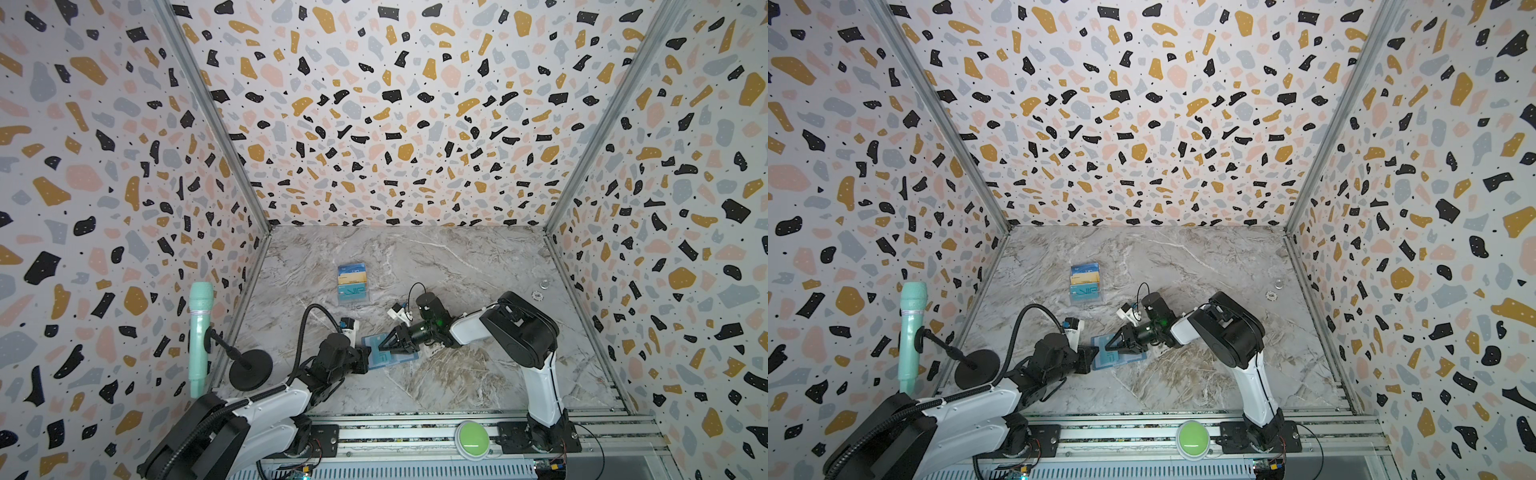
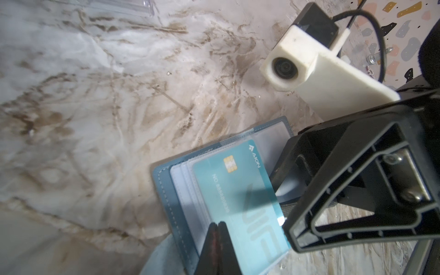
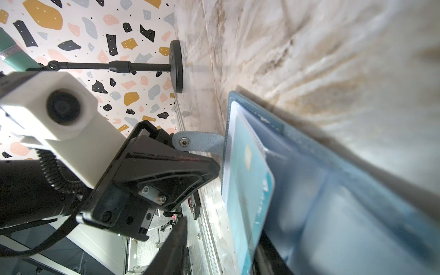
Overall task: Take the credit cards out of the card holder
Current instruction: Take out the credit card from the card slot.
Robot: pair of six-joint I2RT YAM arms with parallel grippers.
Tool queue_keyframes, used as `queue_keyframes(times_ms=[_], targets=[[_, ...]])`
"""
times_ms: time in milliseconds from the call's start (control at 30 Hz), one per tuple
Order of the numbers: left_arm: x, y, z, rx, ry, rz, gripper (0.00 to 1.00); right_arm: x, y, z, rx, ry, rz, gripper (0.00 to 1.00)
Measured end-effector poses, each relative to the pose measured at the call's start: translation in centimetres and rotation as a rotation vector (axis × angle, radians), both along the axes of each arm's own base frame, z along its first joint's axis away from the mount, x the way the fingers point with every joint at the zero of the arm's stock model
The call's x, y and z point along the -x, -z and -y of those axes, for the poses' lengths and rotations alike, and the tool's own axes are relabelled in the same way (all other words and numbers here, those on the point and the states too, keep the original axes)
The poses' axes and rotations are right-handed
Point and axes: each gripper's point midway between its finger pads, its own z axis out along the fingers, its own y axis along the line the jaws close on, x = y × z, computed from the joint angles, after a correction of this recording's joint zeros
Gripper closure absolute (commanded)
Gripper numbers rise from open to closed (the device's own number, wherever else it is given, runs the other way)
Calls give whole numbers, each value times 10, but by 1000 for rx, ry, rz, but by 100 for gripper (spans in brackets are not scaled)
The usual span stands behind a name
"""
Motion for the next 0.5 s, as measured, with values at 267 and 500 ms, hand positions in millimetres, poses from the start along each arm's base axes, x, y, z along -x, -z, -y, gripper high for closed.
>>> queue_keyframes(times_ms=[267,500], targets=[[-1,7,6,5,24,-17,100,0,-1,0,-6,-1,5,58],[-4,5,8,3,30,-8,100,1,1,1,-3,-1,2,58]])
